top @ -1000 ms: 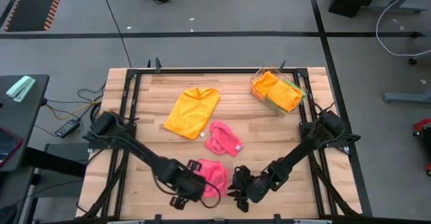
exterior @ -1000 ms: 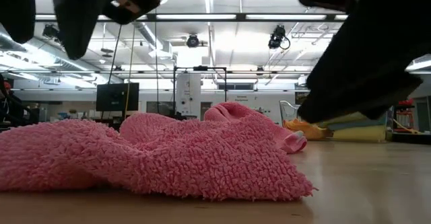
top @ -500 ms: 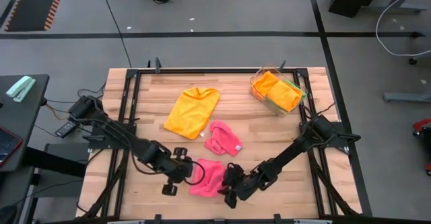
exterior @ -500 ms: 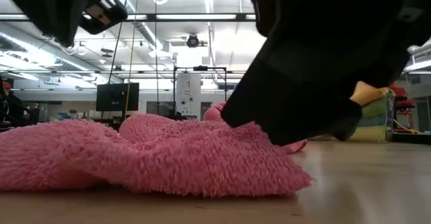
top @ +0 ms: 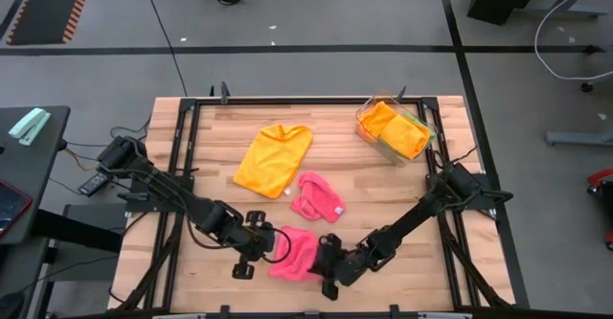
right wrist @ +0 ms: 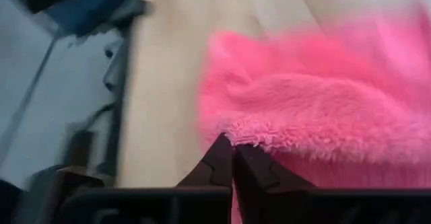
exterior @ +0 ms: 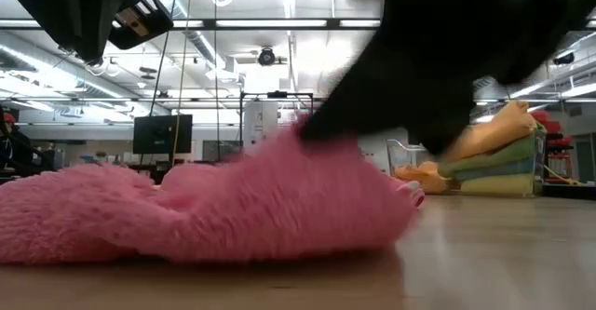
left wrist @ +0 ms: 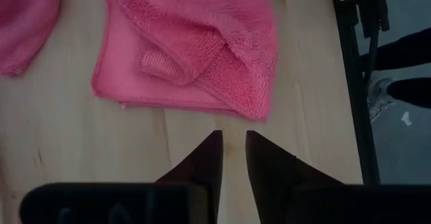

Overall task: Fold microfiber towels
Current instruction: Fold the left pink towel

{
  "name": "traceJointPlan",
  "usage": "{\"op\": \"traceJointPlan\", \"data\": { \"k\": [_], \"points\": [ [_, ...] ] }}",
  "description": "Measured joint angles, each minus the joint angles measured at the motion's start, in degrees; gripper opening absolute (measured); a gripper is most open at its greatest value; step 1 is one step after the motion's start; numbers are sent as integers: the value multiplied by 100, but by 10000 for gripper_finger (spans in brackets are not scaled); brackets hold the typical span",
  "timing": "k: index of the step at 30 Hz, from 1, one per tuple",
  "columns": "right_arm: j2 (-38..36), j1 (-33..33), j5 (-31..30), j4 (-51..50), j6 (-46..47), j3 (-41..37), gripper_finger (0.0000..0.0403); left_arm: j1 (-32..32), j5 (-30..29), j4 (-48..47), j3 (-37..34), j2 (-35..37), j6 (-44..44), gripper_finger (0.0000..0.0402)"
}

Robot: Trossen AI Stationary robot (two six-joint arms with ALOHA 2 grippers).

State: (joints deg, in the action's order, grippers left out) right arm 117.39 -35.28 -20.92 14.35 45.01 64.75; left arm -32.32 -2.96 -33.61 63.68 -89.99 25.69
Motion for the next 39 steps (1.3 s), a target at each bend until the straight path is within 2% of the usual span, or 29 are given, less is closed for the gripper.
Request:
{"op": "traceJointPlan", "data": {
  "k": [2, 5, 8, 13, 19, 21, 25, 29, 35, 39],
  "points": [
    [-75, -203, -275, -102, -928, 224, 6, 0, 0, 9, -1, 0, 72, 73],
    [-87, -446, -460, -794, -2077, 597, 5, -4, -13, 176, -2, 0, 49, 68],
    [10, -457, -261, -1470, -2386, 639, 4, -4, -165, 404, -2, 0, 40, 62],
    [0, -425, -550, -2153, -2873, 658, 3, 0, -258, 713, -2, -1, 70, 53],
    [3, -423, -424, -1857, -4190, 684, 2, -2, -259, 920, -2, -10, 287, 46],
    [3, -421, -154, -1827, -3995, 682, 5, -4, -290, 1141, 0, -101, 536, 47],
    [3, -423, 560, -1826, -2839, 682, 30, -37, -348, 1446, -2, -448, 794, 65],
    [-5, -445, 1273, -2040, -2102, 680, 66, -44, -347, 1921, -2, -953, 679, 95],
    [-234, -443, 1363, -2286, -1663, 675, 120, 165, -396, 2295, -2, -1450, 524, 148],
    [-434, -445, 1305, -2480, -1651, 675, 137, 429, -412, 2322, -2, -1609, 598, 178]
  ]
}}
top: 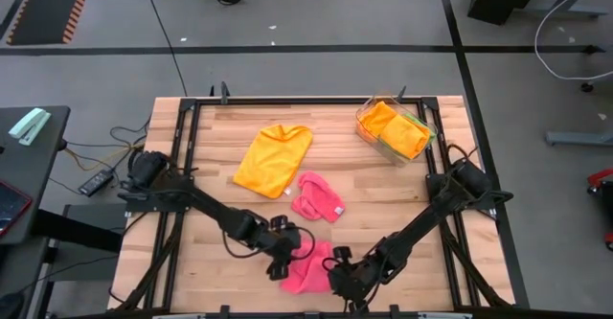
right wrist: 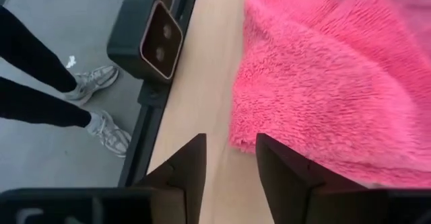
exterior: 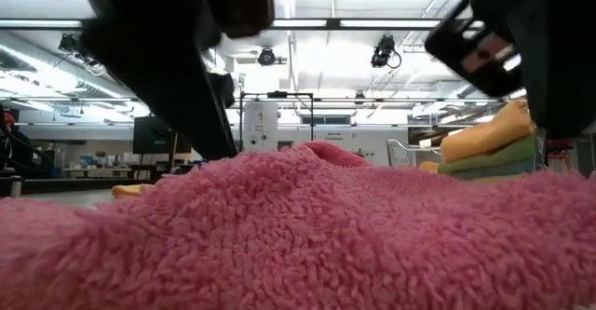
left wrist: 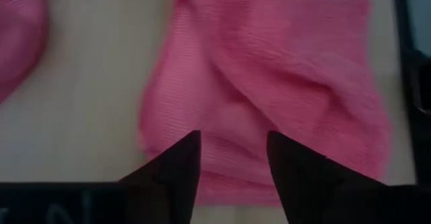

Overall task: Fold microfiber towels
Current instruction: Fold the left pink towel

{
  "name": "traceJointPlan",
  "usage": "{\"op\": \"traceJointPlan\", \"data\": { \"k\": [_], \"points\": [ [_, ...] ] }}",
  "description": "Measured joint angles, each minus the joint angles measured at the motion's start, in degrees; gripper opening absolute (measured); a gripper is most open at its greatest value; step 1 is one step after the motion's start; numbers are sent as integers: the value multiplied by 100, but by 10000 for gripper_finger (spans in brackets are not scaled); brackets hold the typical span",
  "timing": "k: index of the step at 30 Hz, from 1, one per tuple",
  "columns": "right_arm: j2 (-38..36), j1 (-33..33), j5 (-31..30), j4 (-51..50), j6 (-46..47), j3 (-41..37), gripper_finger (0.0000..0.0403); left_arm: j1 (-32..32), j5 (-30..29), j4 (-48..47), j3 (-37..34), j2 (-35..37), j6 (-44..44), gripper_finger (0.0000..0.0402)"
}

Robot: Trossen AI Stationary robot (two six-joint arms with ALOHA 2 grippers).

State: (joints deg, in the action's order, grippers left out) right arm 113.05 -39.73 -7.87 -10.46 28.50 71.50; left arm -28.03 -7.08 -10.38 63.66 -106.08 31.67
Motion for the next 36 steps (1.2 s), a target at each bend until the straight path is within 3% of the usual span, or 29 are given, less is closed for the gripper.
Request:
{"op": "traceJointPlan", "data": {
  "k": [5, 11, 23, 30, 36],
  "points": [
    [-187, -10, -286, -188, -27, 0, 134, 217, 108, 55, 0, -151, 71, 188],
    [-235, -10, -473, -302, -57, 2, 123, 253, 330, 325, 1, -260, -26, 163],
    [-235, 117, -497, -455, -8, 1, 117, 159, 585, 434, 0, -313, -288, 15],
    [-276, 263, -542, -446, 79, 0, 115, 289, 1118, 196, 15, 263, -33, 9],
    [-410, 383, -926, -474, -110, 4, 115, 576, 903, -860, 18, 663, 25, 15]
  ]
}}
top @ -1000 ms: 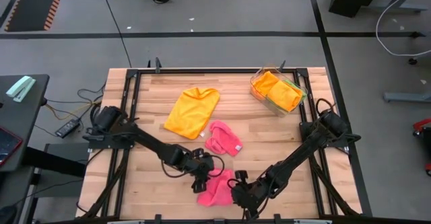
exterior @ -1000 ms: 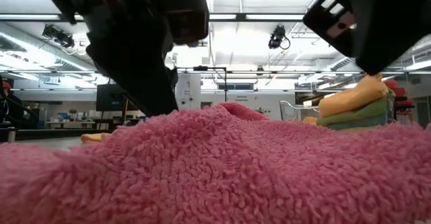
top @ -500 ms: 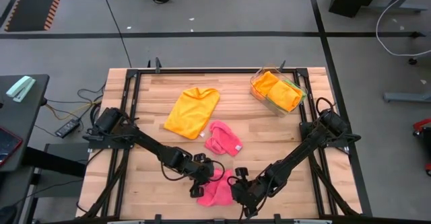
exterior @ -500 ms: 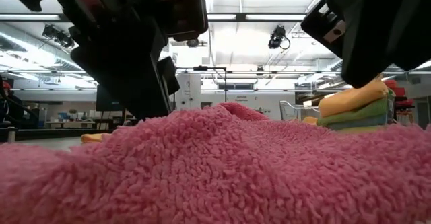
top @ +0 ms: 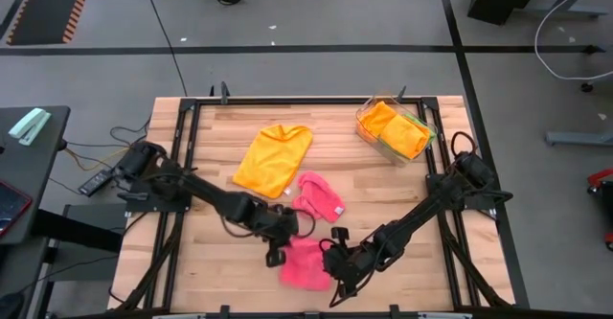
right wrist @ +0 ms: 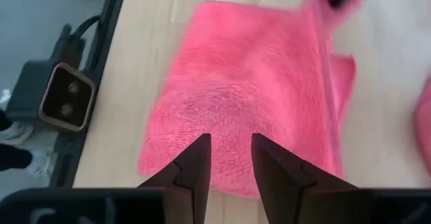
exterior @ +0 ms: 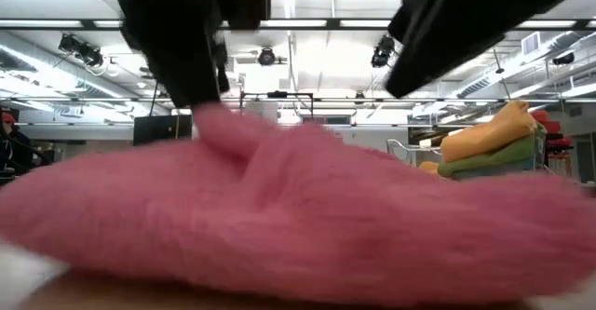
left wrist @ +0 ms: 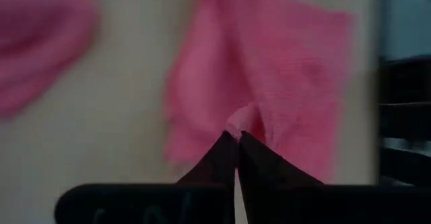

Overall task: Fold microfiber towels
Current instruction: Fold the left pink towel

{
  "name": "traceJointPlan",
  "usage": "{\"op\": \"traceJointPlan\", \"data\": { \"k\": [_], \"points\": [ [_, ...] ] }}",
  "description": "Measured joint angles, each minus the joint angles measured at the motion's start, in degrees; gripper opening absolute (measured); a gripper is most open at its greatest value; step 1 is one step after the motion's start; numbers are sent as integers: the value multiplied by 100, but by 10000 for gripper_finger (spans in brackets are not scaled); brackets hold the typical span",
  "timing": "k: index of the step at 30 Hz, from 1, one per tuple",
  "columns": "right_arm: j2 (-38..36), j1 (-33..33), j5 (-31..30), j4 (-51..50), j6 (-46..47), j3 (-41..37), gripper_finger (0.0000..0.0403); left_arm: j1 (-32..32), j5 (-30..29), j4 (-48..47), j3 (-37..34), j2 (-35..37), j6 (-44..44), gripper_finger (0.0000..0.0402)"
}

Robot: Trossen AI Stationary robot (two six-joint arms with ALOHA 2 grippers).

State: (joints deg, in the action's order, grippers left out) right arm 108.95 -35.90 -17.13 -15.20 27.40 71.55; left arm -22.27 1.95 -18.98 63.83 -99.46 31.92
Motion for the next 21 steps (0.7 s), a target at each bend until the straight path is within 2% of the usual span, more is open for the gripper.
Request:
{"op": "traceJointPlan", "data": {
  "k": [2, 7, 12, 14, 17, 21],
  "points": [
    [-10, 60, -54, 42, -20, 0, 115, 155, -45, -151, -35, -90, -59, 13],
    [-26, 122, -61, 118, 119, 0, 115, 402, -21, 134, -50, -462, -452, 11],
    [-26, 136, -113, 96, 197, 0, 115, 486, -92, 352, -53, -643, -620, 37],
    [-28, 172, -428, -17, 276, 0, 115, 513, -186, 406, -53, -641, -734, 40],
    [-29, 364, -815, -175, 490, -48, 118, 552, -257, 411, -53, -643, -750, 31],
    [-31, 850, -558, 540, 452, -474, 125, 572, -255, 418, -53, -641, -623, 11]
  ]
}}
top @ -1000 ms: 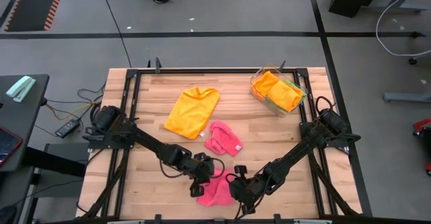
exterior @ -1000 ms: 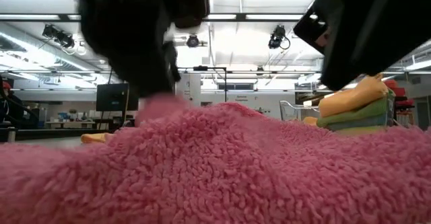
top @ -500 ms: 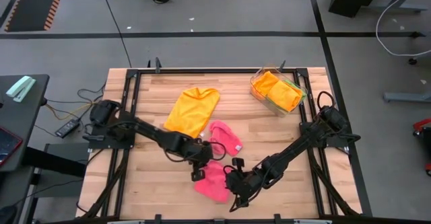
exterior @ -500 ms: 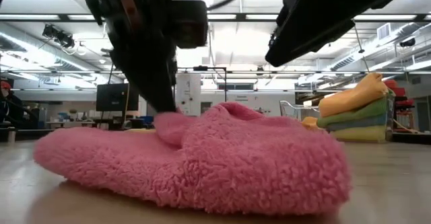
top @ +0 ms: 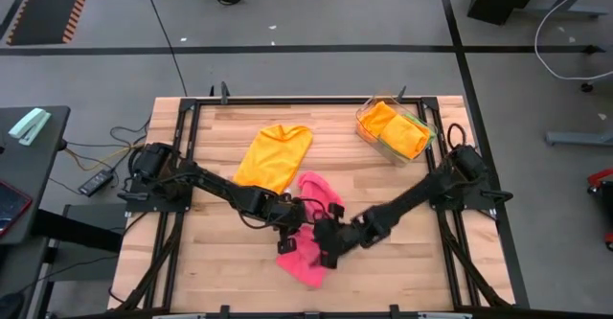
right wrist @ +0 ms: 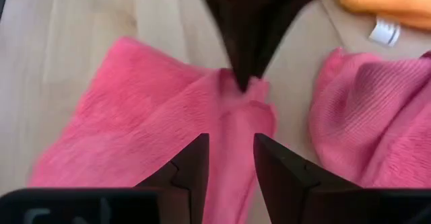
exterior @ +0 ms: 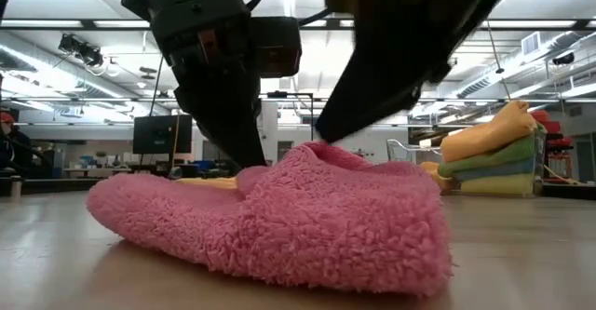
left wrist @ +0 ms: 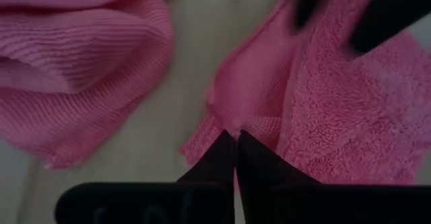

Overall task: Fold microfiber towels
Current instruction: Fold the left pink towel

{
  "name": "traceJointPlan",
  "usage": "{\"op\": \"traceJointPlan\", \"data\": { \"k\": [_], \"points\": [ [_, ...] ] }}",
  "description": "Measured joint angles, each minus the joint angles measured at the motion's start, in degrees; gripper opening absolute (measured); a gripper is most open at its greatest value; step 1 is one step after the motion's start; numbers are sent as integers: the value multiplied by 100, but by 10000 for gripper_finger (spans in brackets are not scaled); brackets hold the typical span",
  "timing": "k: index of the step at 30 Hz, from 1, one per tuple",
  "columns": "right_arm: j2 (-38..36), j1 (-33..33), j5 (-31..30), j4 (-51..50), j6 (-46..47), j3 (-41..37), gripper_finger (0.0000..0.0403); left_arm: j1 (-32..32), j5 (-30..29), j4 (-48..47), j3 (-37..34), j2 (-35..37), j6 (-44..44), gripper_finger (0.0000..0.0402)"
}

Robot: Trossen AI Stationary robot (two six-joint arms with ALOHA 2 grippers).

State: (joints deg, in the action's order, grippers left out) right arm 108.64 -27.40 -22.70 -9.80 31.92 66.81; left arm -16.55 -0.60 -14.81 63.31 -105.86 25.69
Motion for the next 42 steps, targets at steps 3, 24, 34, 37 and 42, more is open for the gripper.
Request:
{"op": "traceJointPlan", "data": {
  "k": [3, 24, 34, 37, 42],
  "points": [
    [0, 321, 321, 950, 47, -548, 127, -1, -2, 49, 0, 0, 110, 10],
    [413, 1021, 1081, 2297, -770, -1019, 108, -5, -2, 72, 2, 0, 1159, 21],
    [417, 986, 1217, 2310, -791, -1014, 87, 14, -24, 10, 4, 2, 1241, 27],
    [417, 960, 1247, 2306, -992, -1014, 53, 32, -24, 25, 4, 2, 1269, 18],
    [417, 960, 1258, 2291, -1026, -1014, 7, 32, -24, 72, 4, 4, 1395, 20]
  ]
}}
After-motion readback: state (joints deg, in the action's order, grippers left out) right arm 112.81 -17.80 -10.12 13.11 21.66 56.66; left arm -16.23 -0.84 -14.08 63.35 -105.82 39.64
